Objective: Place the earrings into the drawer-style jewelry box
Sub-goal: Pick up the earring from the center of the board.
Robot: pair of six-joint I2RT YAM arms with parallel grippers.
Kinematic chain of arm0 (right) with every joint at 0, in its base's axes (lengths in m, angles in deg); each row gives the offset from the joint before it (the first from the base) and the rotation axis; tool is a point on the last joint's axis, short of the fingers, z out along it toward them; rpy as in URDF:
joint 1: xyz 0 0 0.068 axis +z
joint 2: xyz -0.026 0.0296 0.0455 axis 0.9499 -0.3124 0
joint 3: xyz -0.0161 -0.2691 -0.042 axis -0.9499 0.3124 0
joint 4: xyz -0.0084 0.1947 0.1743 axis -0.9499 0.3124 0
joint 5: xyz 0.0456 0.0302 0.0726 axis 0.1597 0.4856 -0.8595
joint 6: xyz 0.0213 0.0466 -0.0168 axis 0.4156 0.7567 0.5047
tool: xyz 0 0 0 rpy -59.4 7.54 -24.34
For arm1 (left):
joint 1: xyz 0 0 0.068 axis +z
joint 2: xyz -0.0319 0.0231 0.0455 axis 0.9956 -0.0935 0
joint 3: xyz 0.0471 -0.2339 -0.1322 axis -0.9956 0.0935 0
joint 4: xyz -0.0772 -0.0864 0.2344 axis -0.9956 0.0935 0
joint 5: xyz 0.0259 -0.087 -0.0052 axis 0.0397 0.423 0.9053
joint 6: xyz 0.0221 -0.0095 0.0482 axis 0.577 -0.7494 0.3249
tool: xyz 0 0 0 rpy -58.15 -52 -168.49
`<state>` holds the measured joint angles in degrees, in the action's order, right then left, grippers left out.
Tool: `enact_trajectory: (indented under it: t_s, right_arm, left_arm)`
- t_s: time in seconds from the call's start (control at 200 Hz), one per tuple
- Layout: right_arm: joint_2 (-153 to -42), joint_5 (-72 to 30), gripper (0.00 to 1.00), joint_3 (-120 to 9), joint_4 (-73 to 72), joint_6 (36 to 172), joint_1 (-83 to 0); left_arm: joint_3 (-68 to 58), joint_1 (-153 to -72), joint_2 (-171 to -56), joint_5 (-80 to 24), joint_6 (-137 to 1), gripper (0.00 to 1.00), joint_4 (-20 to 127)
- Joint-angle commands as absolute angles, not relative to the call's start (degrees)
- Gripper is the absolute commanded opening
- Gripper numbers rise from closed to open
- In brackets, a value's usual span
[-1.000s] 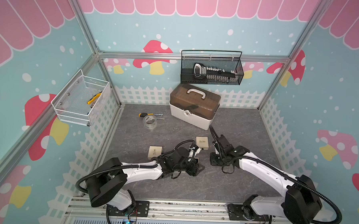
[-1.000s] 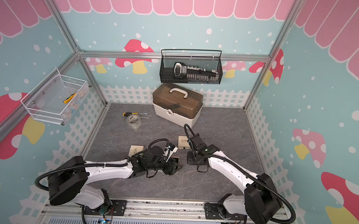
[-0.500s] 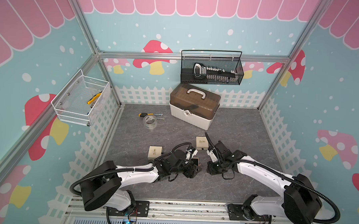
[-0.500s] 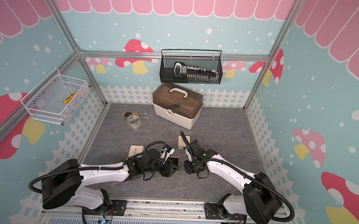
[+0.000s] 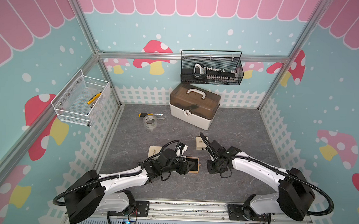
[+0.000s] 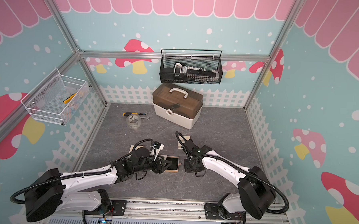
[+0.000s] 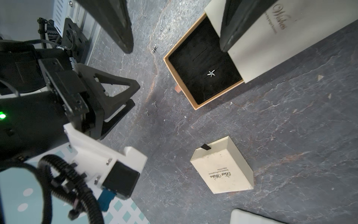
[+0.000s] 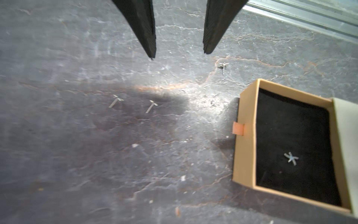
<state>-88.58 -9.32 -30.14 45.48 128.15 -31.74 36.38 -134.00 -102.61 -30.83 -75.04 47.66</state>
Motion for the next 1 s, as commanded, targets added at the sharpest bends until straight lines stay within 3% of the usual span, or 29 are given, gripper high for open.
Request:
enact_trajectory:
  t_s: [0.0,0.415,0.68,0.996]
  right_arm:
    - [-86.5,-7.0,0.35,-31.1,49.6,135.1,-34.5]
    - [-93.0,-8.2,0.29,-34.4,52.0,127.5,-36.5]
    - [-88.7,-18.9,0.29,-28.4,43.6,147.9,-31.7]
    - [-90.9,-17.1,0.29,-28.1,40.4,157.0,-24.9]
  left_arm:
    - [31.9,-133.9,-105.7,-27.6,-71.2,0.72,49.0]
    - [32.2,-133.9,-109.3,-26.1,-70.8,0.72,44.5]
    - [35.1,-132.8,-106.6,-25.6,-72.0,0.71,42.9]
    - [36.6,-131.1,-105.1,-24.5,-71.0,0.71,44.1]
